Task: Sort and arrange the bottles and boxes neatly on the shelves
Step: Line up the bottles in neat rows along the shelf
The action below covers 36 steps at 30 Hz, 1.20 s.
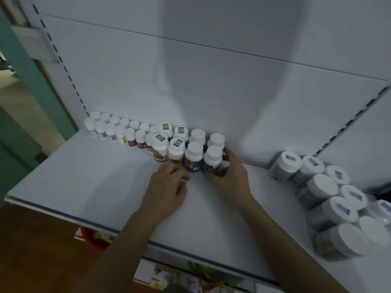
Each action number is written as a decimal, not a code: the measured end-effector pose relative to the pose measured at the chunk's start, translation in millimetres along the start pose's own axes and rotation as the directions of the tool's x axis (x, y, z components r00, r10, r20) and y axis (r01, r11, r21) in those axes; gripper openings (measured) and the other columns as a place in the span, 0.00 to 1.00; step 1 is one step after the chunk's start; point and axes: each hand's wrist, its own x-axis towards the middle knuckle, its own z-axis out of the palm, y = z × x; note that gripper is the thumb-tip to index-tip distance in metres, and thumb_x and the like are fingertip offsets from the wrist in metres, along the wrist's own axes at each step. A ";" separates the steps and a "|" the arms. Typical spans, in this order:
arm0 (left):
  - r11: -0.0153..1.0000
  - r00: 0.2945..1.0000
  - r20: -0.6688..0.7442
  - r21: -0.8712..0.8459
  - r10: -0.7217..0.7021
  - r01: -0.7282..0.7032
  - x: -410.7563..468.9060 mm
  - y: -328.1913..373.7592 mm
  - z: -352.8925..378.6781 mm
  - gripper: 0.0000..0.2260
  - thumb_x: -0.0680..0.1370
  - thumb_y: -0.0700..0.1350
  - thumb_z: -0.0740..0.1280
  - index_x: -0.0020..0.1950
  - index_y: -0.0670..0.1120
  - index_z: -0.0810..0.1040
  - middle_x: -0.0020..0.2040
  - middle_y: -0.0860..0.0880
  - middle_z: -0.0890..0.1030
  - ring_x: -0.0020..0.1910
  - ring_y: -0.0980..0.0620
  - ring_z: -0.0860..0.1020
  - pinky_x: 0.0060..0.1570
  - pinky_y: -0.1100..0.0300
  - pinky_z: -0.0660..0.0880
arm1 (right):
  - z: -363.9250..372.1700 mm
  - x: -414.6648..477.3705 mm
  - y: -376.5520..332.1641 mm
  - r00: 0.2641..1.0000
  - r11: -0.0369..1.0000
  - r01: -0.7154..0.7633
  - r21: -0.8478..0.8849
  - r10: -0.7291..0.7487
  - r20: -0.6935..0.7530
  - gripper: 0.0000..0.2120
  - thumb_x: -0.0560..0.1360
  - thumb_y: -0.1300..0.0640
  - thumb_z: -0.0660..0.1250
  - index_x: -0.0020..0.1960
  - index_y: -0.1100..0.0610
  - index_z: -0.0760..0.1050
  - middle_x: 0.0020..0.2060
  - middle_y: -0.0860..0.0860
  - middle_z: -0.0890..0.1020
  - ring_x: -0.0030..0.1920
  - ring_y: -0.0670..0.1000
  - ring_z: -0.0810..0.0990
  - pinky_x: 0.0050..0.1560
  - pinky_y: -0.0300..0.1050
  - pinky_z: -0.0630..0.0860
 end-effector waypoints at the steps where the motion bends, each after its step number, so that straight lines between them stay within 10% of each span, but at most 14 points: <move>1: 1.000 1.000 0.000 0.002 0.003 -0.003 -0.4 -0.4 -0.2 0.07 0.75 0.41 0.70 0.53 0.49 0.81 0.53 0.52 0.76 0.53 0.50 0.73 0.50 0.48 0.76 | -0.9 0.9 -0.9 1.000 1.000 0.006 -0.006 -0.006 0.014 0.40 0.68 0.49 0.80 0.76 0.48 0.65 0.62 0.45 0.79 0.53 0.50 0.81 0.54 0.42 0.77; 10: 0.998 1.000 0.027 0.055 -0.001 -0.001 -3.3 -0.5 -1.9 0.08 0.76 0.40 0.71 0.54 0.48 0.81 0.55 0.50 0.77 0.55 0.47 0.74 0.50 0.48 0.75 | -42.3 10.6 -12.1 0.929 0.967 -0.059 -0.247 0.143 0.340 0.48 0.73 0.52 0.77 0.82 0.53 0.50 0.71 0.53 0.72 0.57 0.53 0.81 0.61 0.48 0.76; 14: 0.999 0.997 0.076 0.032 0.007 -0.010 1.2 14.5 -2.2 0.07 0.76 0.38 0.71 0.52 0.46 0.83 0.53 0.49 0.79 0.54 0.46 0.76 0.51 0.51 0.75 | -90.7 10.0 -15.7 0.894 0.801 0.153 -0.579 0.137 0.426 0.34 0.78 0.53 0.69 0.80 0.53 0.58 0.73 0.55 0.69 0.71 0.57 0.70 0.69 0.49 0.68; 23: 0.948 0.816 0.579 0.265 -0.009 -0.178 20.6 102.5 2.6 0.21 0.81 0.61 0.61 0.71 0.54 0.70 0.64 0.53 0.71 0.62 0.52 0.71 0.59 0.53 0.74 | -240.0 3.7 7.9 0.962 0.611 0.120 -0.783 0.123 0.243 0.26 0.76 0.65 0.65 0.71 0.48 0.73 0.68 0.55 0.74 0.67 0.60 0.71 0.64 0.54 0.72; 31: 0.925 0.873 0.416 0.159 0.255 -0.346 83.1 262.1 35.1 0.14 0.81 0.56 0.62 0.66 0.54 0.73 0.62 0.52 0.76 0.59 0.49 0.74 0.57 0.49 0.73 | -384.4 -37.2 81.7 0.960 0.578 -0.014 -0.816 0.235 0.149 0.25 0.79 0.63 0.62 0.73 0.46 0.69 0.67 0.53 0.74 0.67 0.58 0.70 0.66 0.55 0.71; 36: 0.892 0.805 0.553 0.224 0.216 -0.393 116.8 339.2 76.0 0.21 0.81 0.61 0.62 0.72 0.57 0.68 0.68 0.52 0.73 0.65 0.47 0.72 0.62 0.48 0.68 | -461.7 -65.1 123.3 0.944 0.537 -0.064 -0.841 0.306 0.124 0.27 0.78 0.63 0.61 0.73 0.43 0.68 0.67 0.52 0.75 0.65 0.57 0.71 0.63 0.54 0.72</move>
